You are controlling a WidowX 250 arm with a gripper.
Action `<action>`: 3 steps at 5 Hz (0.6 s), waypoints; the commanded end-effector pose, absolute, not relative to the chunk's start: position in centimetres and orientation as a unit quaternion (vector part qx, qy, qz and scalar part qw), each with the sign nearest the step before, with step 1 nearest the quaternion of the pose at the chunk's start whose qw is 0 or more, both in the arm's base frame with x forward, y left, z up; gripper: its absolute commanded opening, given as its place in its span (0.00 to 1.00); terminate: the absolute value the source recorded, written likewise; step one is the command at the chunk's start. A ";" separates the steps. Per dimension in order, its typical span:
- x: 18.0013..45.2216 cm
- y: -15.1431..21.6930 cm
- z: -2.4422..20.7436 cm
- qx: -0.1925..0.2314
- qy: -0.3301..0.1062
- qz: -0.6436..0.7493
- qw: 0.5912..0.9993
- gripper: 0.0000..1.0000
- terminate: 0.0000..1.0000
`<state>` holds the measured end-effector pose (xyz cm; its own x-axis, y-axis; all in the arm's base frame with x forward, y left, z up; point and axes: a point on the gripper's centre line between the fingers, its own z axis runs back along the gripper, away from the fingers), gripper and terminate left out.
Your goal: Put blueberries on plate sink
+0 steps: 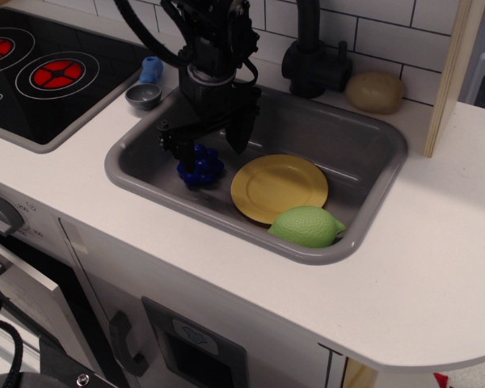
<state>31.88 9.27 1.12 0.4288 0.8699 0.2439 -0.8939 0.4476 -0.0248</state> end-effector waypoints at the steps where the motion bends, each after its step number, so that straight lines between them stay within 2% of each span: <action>1: 31.6 9.9 0.1 0.051 -0.134 0.543 0.828 1.00 0.00; 3: 31.6 10.2 -1.2 0.056 -0.137 0.552 0.820 1.00 0.00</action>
<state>31.75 10.21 -2.01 0.3636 0.8914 0.2706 -0.9209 0.3878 -0.0400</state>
